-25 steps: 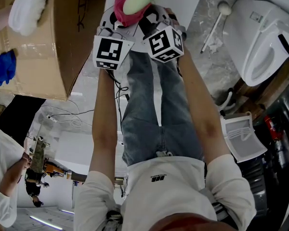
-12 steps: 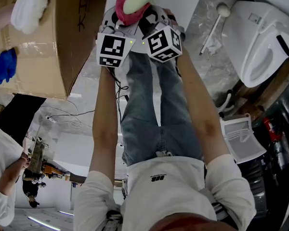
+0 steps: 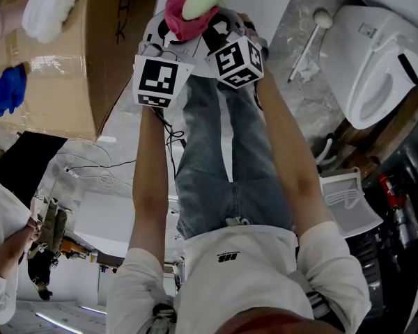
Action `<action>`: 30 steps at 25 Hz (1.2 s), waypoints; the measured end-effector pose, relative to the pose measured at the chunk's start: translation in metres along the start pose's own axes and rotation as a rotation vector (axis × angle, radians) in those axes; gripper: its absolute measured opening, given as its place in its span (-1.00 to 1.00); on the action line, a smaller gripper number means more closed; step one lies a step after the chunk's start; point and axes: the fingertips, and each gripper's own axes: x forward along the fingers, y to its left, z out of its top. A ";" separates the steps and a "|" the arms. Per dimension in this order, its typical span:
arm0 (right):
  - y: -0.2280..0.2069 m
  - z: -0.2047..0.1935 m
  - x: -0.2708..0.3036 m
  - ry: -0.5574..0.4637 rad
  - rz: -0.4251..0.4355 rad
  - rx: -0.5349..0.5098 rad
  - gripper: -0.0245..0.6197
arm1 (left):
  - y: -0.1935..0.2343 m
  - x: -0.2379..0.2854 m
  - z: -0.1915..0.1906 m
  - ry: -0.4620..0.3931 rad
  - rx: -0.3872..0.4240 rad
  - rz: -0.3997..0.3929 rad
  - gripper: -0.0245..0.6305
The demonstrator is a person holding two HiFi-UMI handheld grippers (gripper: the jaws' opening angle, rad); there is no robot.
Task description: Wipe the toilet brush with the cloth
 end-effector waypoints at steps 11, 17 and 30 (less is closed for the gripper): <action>-0.001 0.001 0.000 0.015 0.002 0.004 -0.75 | -0.003 -0.030 0.074 -0.145 0.033 -0.014 -0.55; -0.001 0.001 0.000 0.021 0.003 0.008 -0.75 | -0.006 -0.039 0.102 -0.173 0.078 -0.027 -0.52; -0.002 0.001 0.000 0.033 0.022 0.012 -0.75 | -0.008 -0.070 0.133 -0.283 0.010 -0.006 -0.36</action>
